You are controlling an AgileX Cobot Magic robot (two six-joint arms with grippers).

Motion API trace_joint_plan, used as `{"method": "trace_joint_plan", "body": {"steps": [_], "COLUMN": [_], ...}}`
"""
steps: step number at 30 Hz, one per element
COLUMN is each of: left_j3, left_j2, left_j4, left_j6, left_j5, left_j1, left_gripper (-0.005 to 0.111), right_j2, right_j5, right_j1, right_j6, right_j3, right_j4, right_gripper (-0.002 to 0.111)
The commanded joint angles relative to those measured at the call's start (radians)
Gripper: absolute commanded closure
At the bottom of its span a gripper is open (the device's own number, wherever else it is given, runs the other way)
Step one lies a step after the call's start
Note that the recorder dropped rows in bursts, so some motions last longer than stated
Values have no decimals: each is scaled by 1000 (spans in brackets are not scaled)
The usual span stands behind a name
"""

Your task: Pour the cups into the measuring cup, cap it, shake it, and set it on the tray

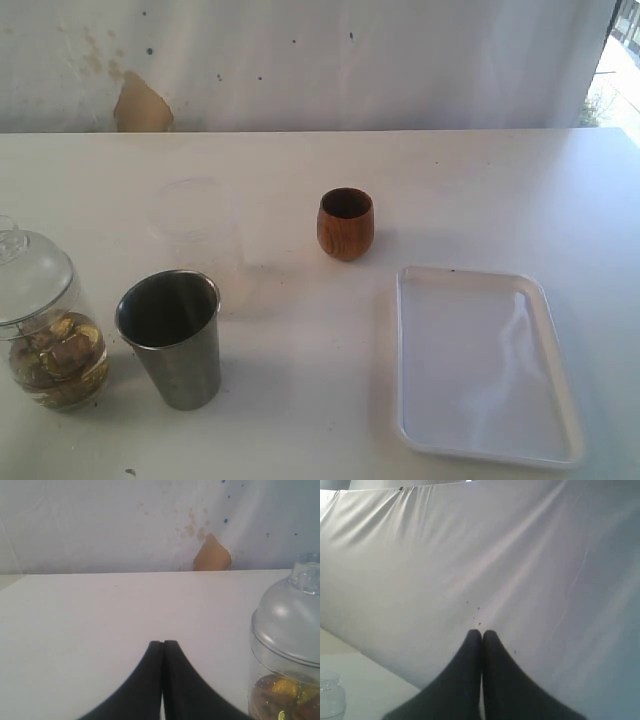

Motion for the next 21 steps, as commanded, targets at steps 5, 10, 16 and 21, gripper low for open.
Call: {"method": "trace_joint_plan", "body": {"steps": [5,10,16,21], "left_j3": [5,5,5,5], "left_j2": [-4,-4,-4,-4], "left_j4": [-2,-2,-2,-2], "left_j6": [2,2,2,2], "left_j5": [-11,-11,-11,-11], "left_j1": [-4,-4,-4,-4], "left_gripper": [107,107,107,107], "right_j2": [-93,-146,-159,-159], "right_j5": [-96,-144,-168,-97], "right_j1": [-146,-220,-302,-362], "right_j6": [-339,-409,-501,-613], "right_j3": [172,284,374,374], "right_j4": [486,557,620,730], "right_gripper": [108,108,108,108]}}
